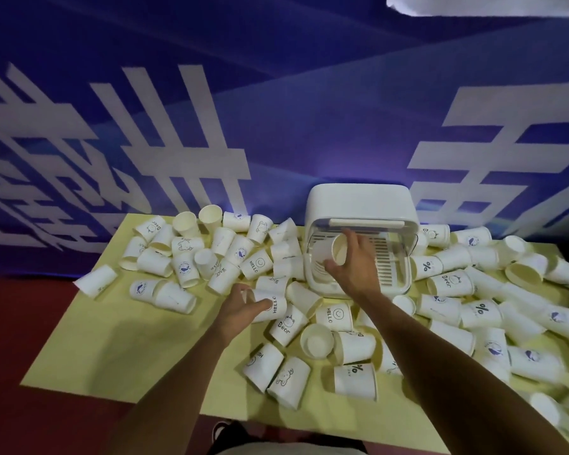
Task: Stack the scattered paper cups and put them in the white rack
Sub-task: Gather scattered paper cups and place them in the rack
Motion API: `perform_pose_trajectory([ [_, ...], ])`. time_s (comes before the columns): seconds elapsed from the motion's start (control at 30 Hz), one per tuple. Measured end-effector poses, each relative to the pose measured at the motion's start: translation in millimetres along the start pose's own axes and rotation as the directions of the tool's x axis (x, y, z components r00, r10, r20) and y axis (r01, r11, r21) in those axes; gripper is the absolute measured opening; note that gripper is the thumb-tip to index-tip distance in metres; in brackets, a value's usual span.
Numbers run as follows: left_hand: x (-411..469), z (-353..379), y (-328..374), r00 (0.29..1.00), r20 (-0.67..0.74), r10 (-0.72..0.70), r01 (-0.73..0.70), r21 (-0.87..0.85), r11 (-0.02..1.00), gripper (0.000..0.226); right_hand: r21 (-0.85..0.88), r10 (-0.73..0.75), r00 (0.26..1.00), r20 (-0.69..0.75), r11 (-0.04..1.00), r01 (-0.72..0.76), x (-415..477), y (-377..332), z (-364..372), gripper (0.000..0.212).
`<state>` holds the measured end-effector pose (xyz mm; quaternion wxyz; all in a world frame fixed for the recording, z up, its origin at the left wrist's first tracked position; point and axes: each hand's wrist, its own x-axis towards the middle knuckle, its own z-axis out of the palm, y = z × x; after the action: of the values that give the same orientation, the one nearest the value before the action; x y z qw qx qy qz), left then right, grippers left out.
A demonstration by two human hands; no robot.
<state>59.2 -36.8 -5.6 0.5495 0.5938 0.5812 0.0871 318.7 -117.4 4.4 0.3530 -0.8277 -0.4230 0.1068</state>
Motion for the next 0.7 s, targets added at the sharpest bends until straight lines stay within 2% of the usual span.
perform_pose_trajectory([
  [0.2, 6.5, -0.2, 7.3, 0.999, -0.01, 0.046, -0.045, 0.069, 0.997, 0.071, -0.044, -0.01, 1.0, -0.021, 0.999, 0.009, 4.3, 0.5, 4.3, 0.078],
  [0.33, 14.5, -3.9, 13.5, 0.997, 0.034, 0.066, -0.069, 0.077, 0.995, 0.067, -0.108, 0.002, 1.0, -0.006, 0.994, -0.002, 4.1, -2.1, 7.7, 0.082],
  [0.5, 30.0, -8.6, 25.7, 0.994, 0.068, 0.087, -0.088, 0.017, 0.996, 0.065, -0.178, -0.168, 0.984, -0.061, 0.972, 0.155, -12.4, -16.4, 12.1, 0.06],
  [0.57, 36.5, -6.2, 32.7, 0.992, 0.09, 0.089, -0.088, -0.021, 0.996, 0.064, -0.112, -0.183, 0.982, 0.051, 0.976, 0.187, -20.1, -25.5, 15.5, 0.057],
  [0.63, 39.9, -3.1, 40.6, 0.987, 0.13, 0.091, -0.08, -0.094, 0.992, 0.059, -0.061, -0.181, 0.96, 0.216, 0.978, 0.198, -29.1, -34.9, 22.1, 0.064],
  [0.7, 40.9, 0.4, 48.6, 0.98, 0.167, 0.111, -0.084, -0.158, 0.984, 0.051, -0.029, -0.218, 0.935, 0.28, 0.971, 0.235, -37.1, -39.6, 30.2, 0.07],
])
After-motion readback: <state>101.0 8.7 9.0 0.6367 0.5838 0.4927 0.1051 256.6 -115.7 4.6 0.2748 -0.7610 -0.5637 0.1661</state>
